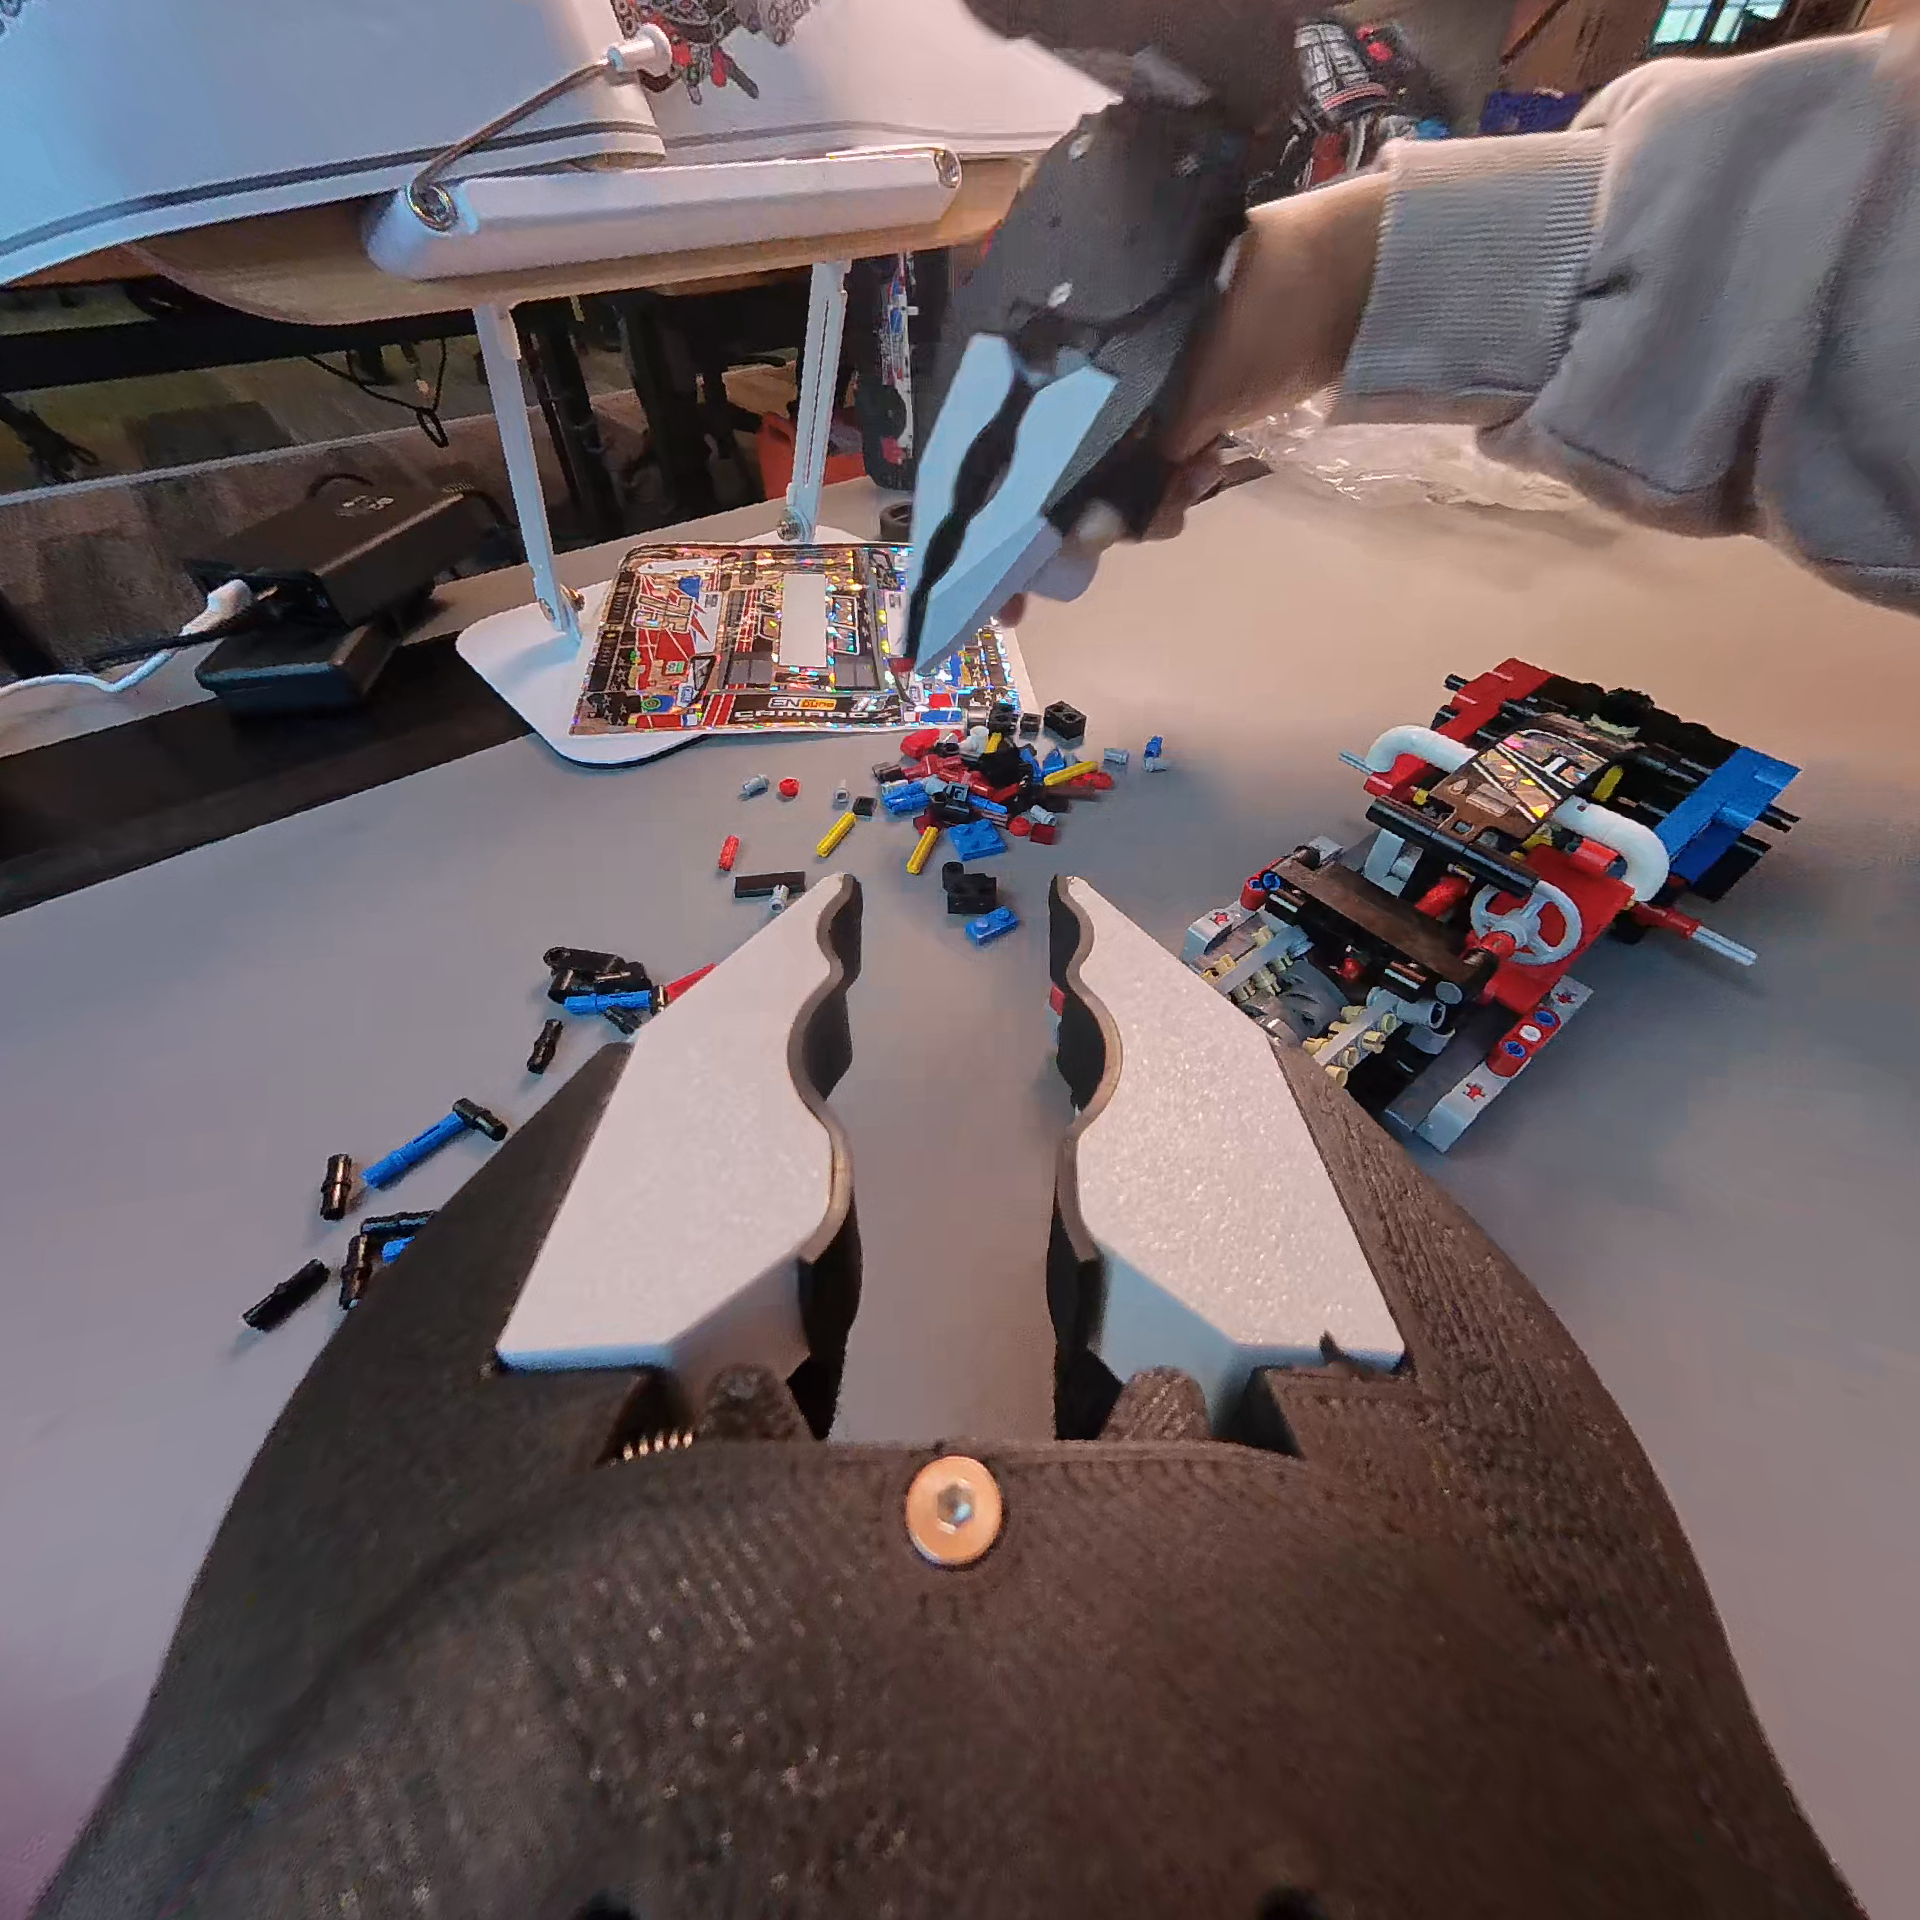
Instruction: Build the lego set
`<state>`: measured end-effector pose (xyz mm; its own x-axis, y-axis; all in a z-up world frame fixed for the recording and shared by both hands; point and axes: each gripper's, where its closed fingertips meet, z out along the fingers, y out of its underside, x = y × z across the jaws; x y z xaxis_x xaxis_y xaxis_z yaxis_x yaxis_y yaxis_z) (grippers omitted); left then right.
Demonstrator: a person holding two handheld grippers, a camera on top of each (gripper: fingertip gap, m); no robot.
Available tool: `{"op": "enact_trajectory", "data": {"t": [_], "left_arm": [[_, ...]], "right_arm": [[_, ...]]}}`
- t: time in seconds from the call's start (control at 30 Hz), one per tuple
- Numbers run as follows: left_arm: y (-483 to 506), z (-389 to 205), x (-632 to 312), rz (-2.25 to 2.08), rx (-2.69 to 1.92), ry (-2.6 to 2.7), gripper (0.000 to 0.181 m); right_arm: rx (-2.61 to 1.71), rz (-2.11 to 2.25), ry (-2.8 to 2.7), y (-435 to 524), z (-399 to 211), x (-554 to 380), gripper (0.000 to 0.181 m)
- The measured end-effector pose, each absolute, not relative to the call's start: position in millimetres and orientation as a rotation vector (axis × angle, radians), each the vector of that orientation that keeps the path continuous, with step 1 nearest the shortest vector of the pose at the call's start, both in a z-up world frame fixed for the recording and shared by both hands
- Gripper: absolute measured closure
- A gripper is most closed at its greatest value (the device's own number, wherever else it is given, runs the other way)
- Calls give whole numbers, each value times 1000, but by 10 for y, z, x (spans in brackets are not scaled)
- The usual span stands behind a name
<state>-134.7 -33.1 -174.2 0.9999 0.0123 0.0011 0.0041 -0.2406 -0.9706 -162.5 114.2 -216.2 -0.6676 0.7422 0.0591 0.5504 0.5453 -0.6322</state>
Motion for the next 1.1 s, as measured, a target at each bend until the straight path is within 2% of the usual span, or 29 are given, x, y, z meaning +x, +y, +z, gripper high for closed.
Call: {"op": "enact_trajectory", "data": {"t": [0.1, 0.33, 0.5, 0.97, 1.1], "left_arm": [[-329, -1734, -1342, 13, -1811, -7, 147], [-319, -1784, -1342, 2, -1826, -25, 147], [-301, -1801, -1220, -7, -1836, 37, 146], [-238, -1925, -1081, 38, -1880, 82, 147], [-240, -1851, -1133, 58, -1839, 48, 144]], "right_arm": [[-1121, 758, -2440, 1300, -2055, -995, 180], [-1466, 529, -2319, 1721, -2389, 594, 180], [-1566, 556, -2239, 1621, -2547, 1235, 180], [-1554, 600, -2122, 1546, -2587, 1357, 178], [-1545, 647, -2066, 1574, -2493, 1285, 169]]}}
